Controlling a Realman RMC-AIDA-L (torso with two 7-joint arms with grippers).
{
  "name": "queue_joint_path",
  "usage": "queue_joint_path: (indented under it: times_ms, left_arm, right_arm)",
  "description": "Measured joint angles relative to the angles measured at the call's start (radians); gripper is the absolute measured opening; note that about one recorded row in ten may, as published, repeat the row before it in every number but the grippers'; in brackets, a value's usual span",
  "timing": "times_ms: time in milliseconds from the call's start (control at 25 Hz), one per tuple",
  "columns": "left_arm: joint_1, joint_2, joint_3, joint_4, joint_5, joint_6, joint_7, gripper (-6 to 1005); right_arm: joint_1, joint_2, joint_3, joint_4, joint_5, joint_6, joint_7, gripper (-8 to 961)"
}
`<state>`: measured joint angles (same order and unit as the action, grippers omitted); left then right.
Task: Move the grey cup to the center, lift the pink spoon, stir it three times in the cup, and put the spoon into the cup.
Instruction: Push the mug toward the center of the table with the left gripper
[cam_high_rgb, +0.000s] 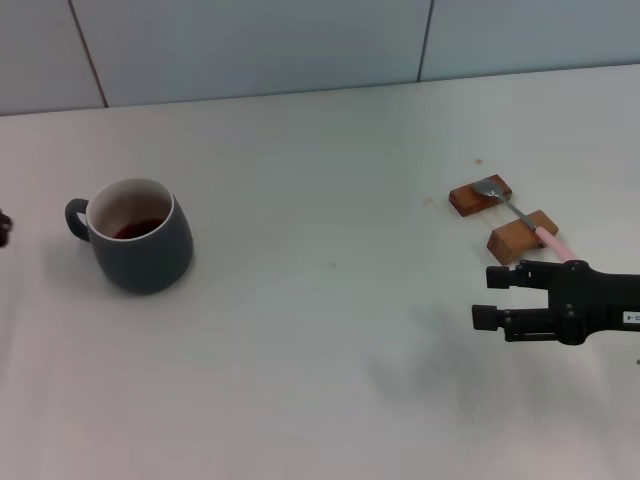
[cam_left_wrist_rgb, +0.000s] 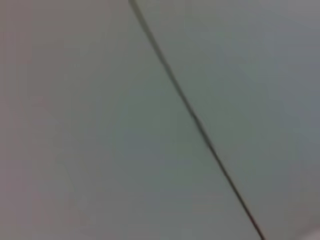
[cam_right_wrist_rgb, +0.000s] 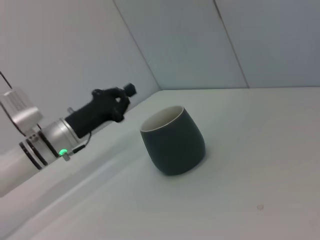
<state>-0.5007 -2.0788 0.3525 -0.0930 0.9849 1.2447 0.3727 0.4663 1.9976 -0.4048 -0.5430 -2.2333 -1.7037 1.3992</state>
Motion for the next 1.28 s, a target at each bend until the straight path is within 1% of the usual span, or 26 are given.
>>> queue_joint_path:
  times_ms: [120, 200, 400, 480, 640, 960, 1280]
  left_arm:
    - [-0.026, -0.001, -0.009, -0.043, -0.002, -0.048, 0.084, 84]
    - [-0.035, -0.002, -0.013, -0.065, 0.002, -0.068, 0.101, 11]
    - [-0.040, -0.002, -0.015, -0.134, 0.020, -0.076, 0.114, 0]
    - [-0.044, -0.002, -0.016, -0.164, 0.021, -0.071, 0.145, -2]
    - [-0.056, -0.001, -0.014, -0.196, 0.026, -0.069, 0.178, -2]
    - [-0.074, -0.001, -0.042, -0.227, 0.141, -0.071, 0.181, -2]
    - [-0.085, -0.001, -0.134, -0.272, 0.308, -0.076, 0.179, -1]
  right_arm:
    - [0.000, 0.001, 0.000, 0.000, 0.000, 0.000, 0.005, 829]
    - [0.000, 0.001, 0.000, 0.000, 0.000, 0.001, 0.009, 828]
    - [-0.004, 0.001, 0.007, 0.000, 0.003, 0.001, 0.010, 828]
    - [-0.005, 0.001, 0.008, 0.000, 0.004, 0.001, 0.011, 828]
    - [-0.005, 0.003, 0.010, 0.000, 0.005, 0.001, 0.011, 829]
    - [-0.005, 0.009, 0.011, 0.000, 0.005, 0.001, 0.011, 829]
    - [-0.005, 0.014, 0.009, 0.000, 0.002, 0.001, 0.013, 829]
